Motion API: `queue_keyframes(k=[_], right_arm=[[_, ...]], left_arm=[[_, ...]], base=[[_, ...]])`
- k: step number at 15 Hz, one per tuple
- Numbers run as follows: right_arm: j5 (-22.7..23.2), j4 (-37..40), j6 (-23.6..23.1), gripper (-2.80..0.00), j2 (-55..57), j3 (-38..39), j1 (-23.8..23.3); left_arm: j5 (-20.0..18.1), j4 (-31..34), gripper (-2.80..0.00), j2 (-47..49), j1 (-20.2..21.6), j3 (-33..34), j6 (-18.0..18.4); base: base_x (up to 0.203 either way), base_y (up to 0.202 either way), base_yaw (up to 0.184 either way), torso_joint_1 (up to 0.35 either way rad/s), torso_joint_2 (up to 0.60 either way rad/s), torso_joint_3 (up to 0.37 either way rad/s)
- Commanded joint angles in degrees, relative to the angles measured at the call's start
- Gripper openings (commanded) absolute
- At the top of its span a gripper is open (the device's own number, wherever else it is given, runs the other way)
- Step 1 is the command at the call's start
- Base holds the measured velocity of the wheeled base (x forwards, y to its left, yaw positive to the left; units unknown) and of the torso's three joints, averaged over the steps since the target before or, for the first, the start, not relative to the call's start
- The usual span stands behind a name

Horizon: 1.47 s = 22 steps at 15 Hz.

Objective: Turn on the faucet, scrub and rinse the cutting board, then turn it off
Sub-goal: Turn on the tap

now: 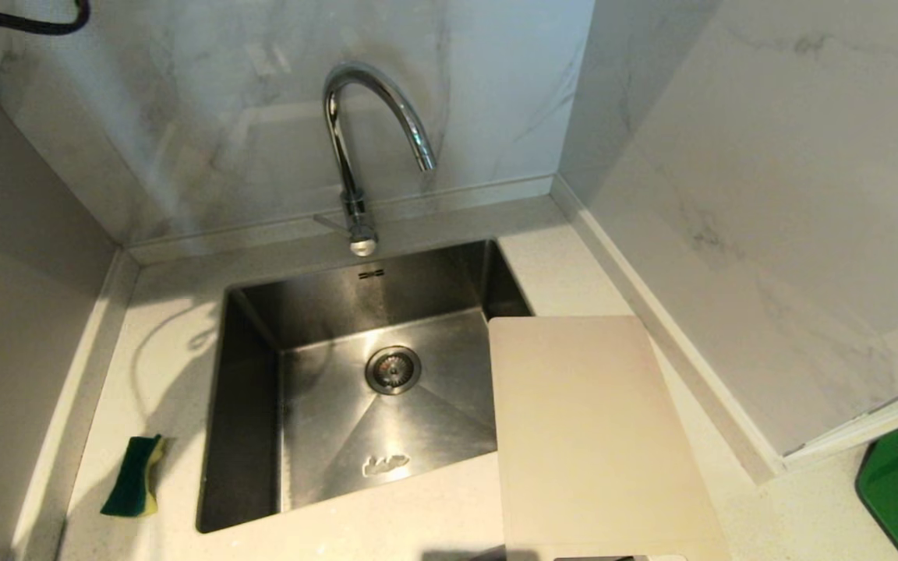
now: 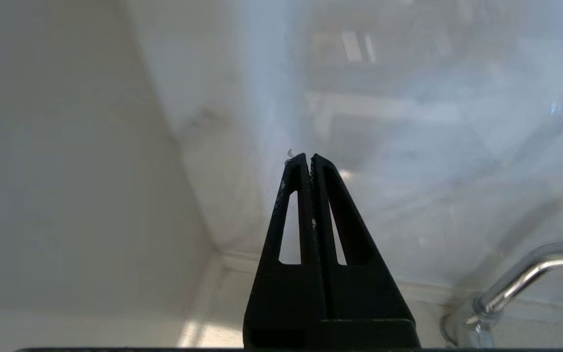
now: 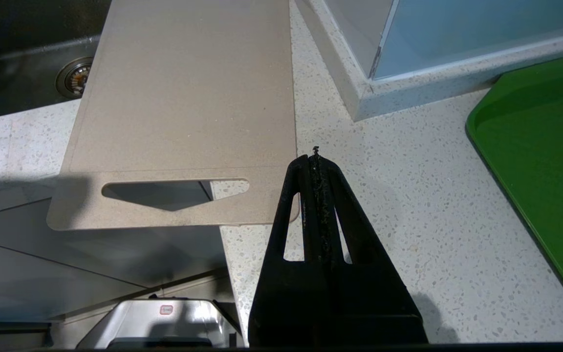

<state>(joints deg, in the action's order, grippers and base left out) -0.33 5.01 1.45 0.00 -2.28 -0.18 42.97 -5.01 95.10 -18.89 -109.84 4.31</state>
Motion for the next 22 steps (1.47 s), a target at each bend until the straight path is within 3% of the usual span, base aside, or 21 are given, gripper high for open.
queue_keyframes(k=[1, 9, 14, 22], right_arm=[[0.0, 0.0, 0.0, -2.8, 0.0, 0.0, 0.0], [0.0, 0.0, 0.0, -2.8, 0.0, 0.0, 0.0], [0.0, 0.0, 0.0, -2.8, 0.0, 0.0, 0.0], [0.0, 0.0, 0.0, -2.8, 0.0, 0.0, 0.0]], left_arm=[[0.4, -0.3, -2.8, 6.5, -0.8, -1.4, -0.2], [-0.6, -2.0, -2.8, 14.6, -2.0, -1.8, -3.0], [-1.2, -5.1, -2.8, 21.8, -6.1, -1.9, -4.4], [-2.2, -10.5, -2.8, 30.3, -6.0, -2.0, -6.5]], base=[[0.0, 0.0, 0.0, 0.0, 0.0, 0.0], [0.0, 0.0, 0.0, 0.0, 0.0, 0.0], [0.0, 0.0, 0.0, 0.0, 0.0, 0.0], [0.0, 0.0, 0.0, 0.0, 0.0, 0.0]])
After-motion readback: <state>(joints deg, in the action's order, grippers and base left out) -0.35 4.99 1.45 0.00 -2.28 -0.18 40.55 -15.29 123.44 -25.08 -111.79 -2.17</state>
